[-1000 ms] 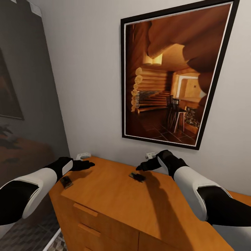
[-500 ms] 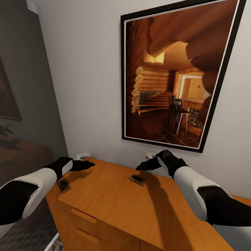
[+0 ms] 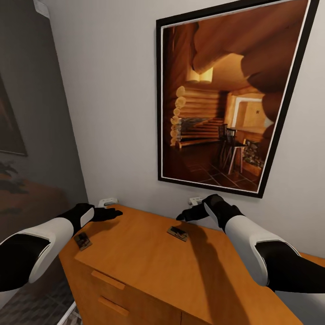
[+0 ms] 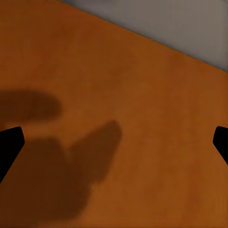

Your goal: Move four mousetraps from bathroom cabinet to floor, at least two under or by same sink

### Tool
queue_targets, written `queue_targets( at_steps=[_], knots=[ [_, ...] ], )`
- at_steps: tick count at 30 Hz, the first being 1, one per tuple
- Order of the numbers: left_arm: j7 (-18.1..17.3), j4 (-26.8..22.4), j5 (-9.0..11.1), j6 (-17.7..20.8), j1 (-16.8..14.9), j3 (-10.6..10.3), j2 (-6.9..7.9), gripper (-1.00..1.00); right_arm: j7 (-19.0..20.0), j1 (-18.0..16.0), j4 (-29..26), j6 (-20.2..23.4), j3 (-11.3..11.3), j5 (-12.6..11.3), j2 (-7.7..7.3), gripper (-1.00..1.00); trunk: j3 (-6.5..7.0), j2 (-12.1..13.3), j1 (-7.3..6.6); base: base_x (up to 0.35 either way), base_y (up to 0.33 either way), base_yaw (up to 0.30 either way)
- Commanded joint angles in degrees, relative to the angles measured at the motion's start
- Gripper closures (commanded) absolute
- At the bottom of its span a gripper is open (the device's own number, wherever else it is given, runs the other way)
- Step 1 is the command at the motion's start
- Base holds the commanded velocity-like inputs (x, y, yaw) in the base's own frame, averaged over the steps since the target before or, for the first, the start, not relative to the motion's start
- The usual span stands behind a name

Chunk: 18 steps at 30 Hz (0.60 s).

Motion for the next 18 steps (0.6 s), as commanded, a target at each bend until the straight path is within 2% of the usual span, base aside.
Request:
queue_targets(
  at_steps=[1, 18],
  knots=[
    [-0.1, -0.1, 0.6, 0.4, 0.0, -0.5, 0.03, -1.0, 0.4, 0.0, 0.0, 0.1, 0.2, 0.6, -0.02, -1.0, -0.08, -0.1, 0.01, 0.001, 0.0, 0.0],
    [-0.1, -0.1, 0.6, 0.4, 0.0, -0.5, -0.02, -1.0, 0.4, 0.0, 2.4, -0.4, 0.1, 0.4, 0.08, -1.0, -0.08, -0.1, 0.01, 0.0, 0.0, 0.0]
  ],
)
